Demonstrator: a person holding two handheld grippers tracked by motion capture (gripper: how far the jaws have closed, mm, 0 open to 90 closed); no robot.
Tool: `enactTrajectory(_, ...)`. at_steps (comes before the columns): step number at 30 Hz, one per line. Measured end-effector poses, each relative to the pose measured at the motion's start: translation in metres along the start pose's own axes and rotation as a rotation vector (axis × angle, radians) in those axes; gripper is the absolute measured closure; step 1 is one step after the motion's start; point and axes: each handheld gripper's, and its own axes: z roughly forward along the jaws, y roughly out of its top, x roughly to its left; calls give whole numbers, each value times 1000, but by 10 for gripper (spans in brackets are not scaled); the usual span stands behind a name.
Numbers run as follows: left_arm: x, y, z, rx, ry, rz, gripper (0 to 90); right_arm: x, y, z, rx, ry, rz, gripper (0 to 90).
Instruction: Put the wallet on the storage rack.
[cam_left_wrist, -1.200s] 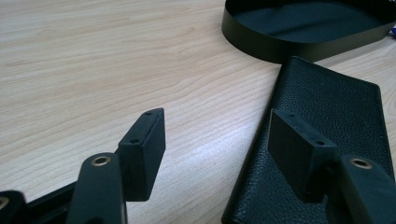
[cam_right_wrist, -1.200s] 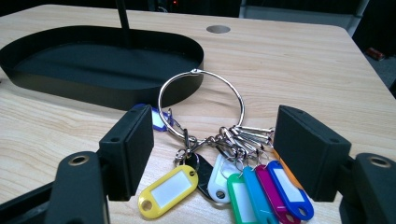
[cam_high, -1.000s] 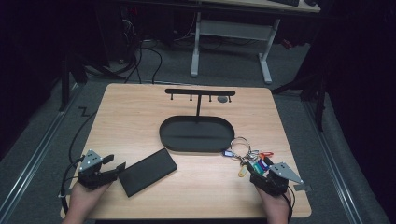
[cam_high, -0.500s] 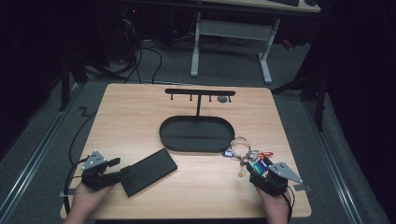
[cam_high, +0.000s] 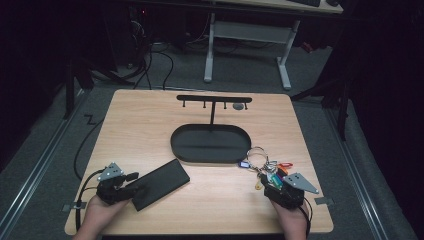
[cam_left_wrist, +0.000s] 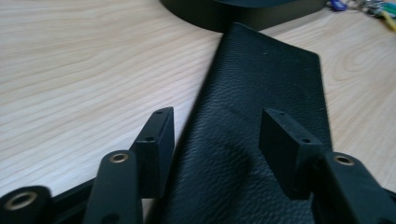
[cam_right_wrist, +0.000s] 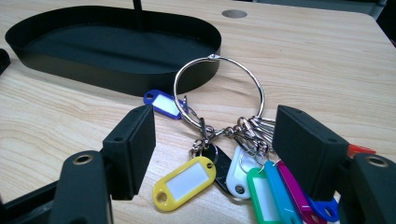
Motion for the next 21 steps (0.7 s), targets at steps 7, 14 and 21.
enactTrajectory(7,6,2,4,-18,-3,-17,462,1,0,1,9,9,-7,304)
enactTrajectory(14,5,1,10,30,-20,-29,427,0,0,-1,2,8,-8,305)
enactTrajectory(21,5,0,10,39,-31,-45,408,1,0,1,8,11,-7,306)
